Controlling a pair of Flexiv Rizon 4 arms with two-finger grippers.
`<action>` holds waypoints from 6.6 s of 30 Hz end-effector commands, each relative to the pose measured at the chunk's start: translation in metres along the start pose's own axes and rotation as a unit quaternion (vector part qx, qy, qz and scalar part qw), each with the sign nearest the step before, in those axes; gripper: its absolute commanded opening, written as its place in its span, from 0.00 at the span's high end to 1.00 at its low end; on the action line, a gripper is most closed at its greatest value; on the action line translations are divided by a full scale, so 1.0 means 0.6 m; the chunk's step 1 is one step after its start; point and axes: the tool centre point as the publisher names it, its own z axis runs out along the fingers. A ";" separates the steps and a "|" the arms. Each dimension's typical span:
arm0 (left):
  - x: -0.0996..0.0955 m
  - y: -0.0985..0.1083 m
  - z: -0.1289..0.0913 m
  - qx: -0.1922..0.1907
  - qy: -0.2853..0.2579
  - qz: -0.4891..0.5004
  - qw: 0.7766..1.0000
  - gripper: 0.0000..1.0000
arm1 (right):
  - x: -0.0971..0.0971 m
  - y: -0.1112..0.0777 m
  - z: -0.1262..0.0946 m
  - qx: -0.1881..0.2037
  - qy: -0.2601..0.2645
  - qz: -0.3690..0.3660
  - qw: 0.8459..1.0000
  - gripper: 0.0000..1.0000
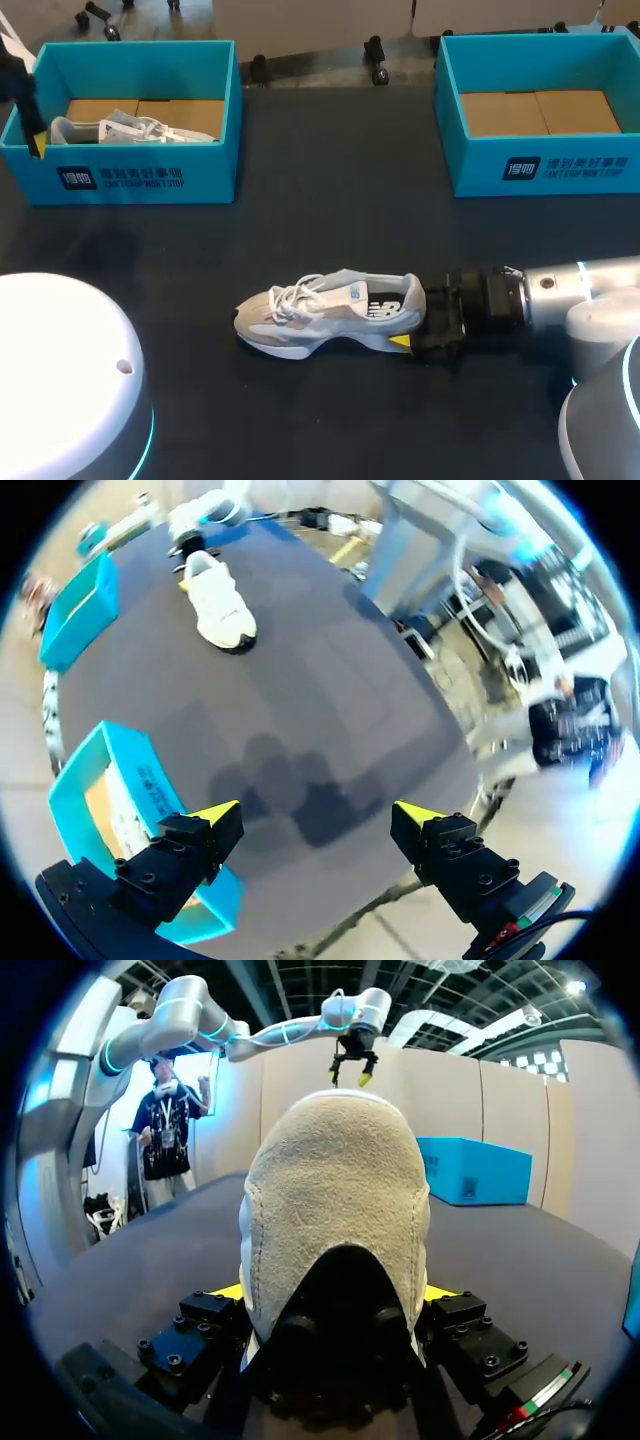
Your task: Take the shoe out of the shoebox, open the shoe tongue, remove and reinsert the insole, then place the shoe into the shoebox
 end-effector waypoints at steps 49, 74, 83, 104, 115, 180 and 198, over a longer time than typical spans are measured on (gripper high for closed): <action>-0.008 -0.293 0.143 0.058 -0.047 -0.748 0.659 0.00 | 0.001 0.003 0.001 0.002 -0.001 0.000 1.000 1.00; -0.064 -0.436 0.176 0.078 -0.069 -0.790 0.604 0.00 | 0.001 0.003 0.001 0.002 -0.001 0.000 1.000 1.00; -0.129 -0.524 0.201 0.054 -0.071 -0.806 0.586 0.00 | 0.001 0.003 0.001 0.002 -0.001 0.000 1.000 1.00; -0.178 -0.587 0.221 0.030 -0.069 -0.826 0.559 0.00 | 0.001 0.003 0.001 0.002 -0.001 0.000 1.000 1.00; -0.229 -0.629 0.258 0.029 -0.082 -0.838 0.539 0.00 | 0.001 0.003 0.001 0.002 -0.001 0.000 1.000 1.00; -0.315 -0.601 0.359 -0.098 -0.143 -0.875 0.451 0.29 | 0.001 0.003 0.001 0.002 -0.001 0.000 1.000 1.00; -0.291 -0.608 0.323 -0.059 -0.100 -0.876 0.468 0.61 | 0.001 0.003 0.001 0.002 -0.001 0.000 1.000 1.00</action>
